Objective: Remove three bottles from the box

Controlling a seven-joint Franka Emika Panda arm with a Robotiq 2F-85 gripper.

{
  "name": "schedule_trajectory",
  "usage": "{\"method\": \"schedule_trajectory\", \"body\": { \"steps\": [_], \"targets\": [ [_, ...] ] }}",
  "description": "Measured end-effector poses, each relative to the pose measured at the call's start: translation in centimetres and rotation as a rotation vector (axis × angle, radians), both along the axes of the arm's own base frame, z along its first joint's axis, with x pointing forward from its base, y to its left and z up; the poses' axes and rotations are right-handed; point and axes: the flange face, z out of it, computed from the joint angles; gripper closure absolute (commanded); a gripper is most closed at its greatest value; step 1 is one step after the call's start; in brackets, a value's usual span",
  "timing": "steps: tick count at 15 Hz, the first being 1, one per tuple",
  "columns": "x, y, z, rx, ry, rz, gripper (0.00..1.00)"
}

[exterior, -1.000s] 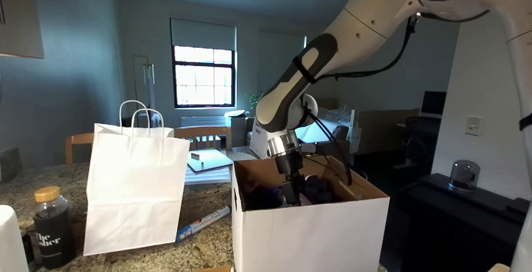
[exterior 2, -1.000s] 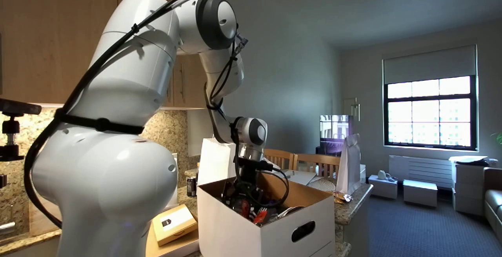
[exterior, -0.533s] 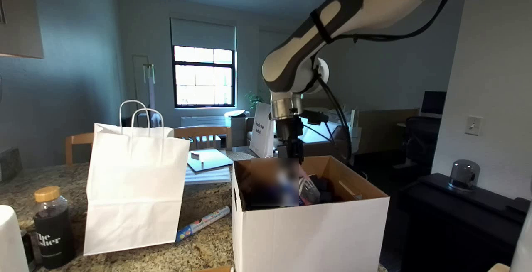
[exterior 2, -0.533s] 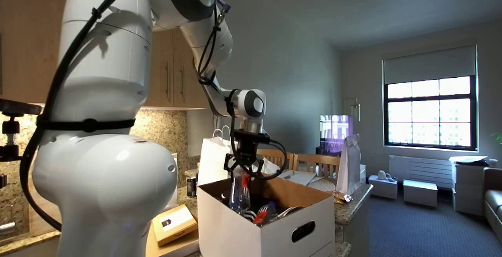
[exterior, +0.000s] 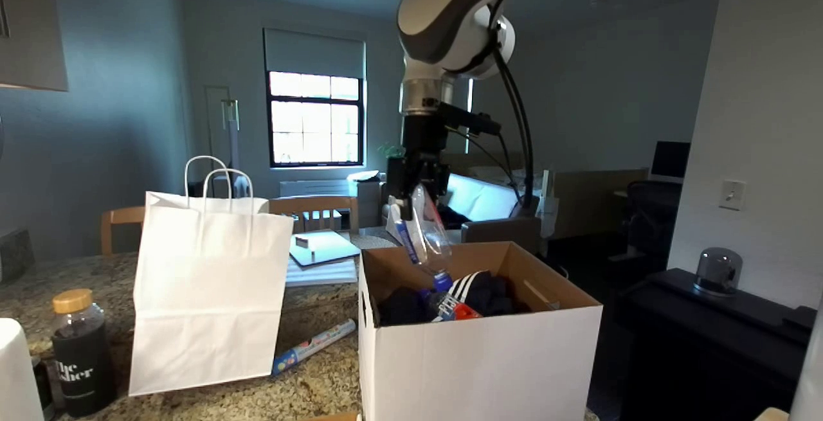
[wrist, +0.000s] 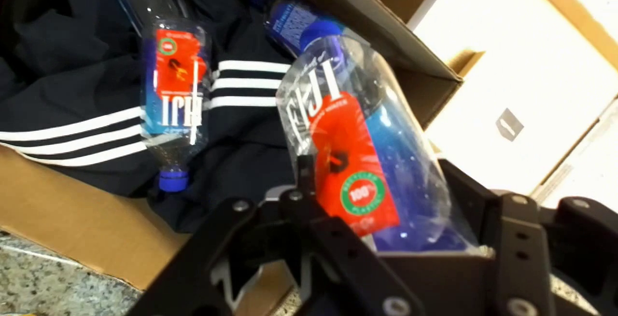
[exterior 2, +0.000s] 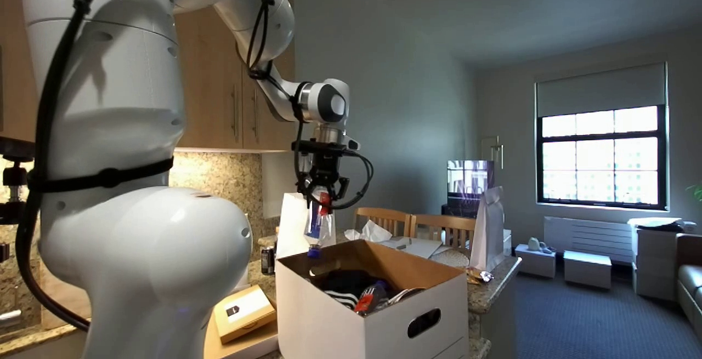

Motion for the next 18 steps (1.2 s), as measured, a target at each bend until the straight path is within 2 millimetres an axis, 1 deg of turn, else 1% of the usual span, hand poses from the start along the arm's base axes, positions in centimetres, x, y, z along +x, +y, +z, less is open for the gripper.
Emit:
{"method": "schedule_trajectory", "body": {
  "steps": [2,4,7,9,11,13,15,18],
  "targets": [
    [-1.3,4.5,1.3,-0.008,-0.022,-0.038,0.63],
    [-3.2,9.4,1.7,-0.019,-0.036,-0.059,0.63],
    [-6.5,16.5,1.0,-0.056,-0.081,-0.059,0.63],
    [-8.5,20.7,-0.4,-0.099,-0.116,-0.043,0.63],
    [-10.1,24.3,-2.6,-0.152,-0.140,-0.022,0.63],
    [-10.6,27.1,-5.8,-0.206,-0.152,-0.003,0.63],
    [-10.3,29.2,-9.5,-0.247,-0.119,0.012,0.63],
    [-8.9,31.7,-15.4,-0.310,-0.022,0.029,0.63]
  ]
}}
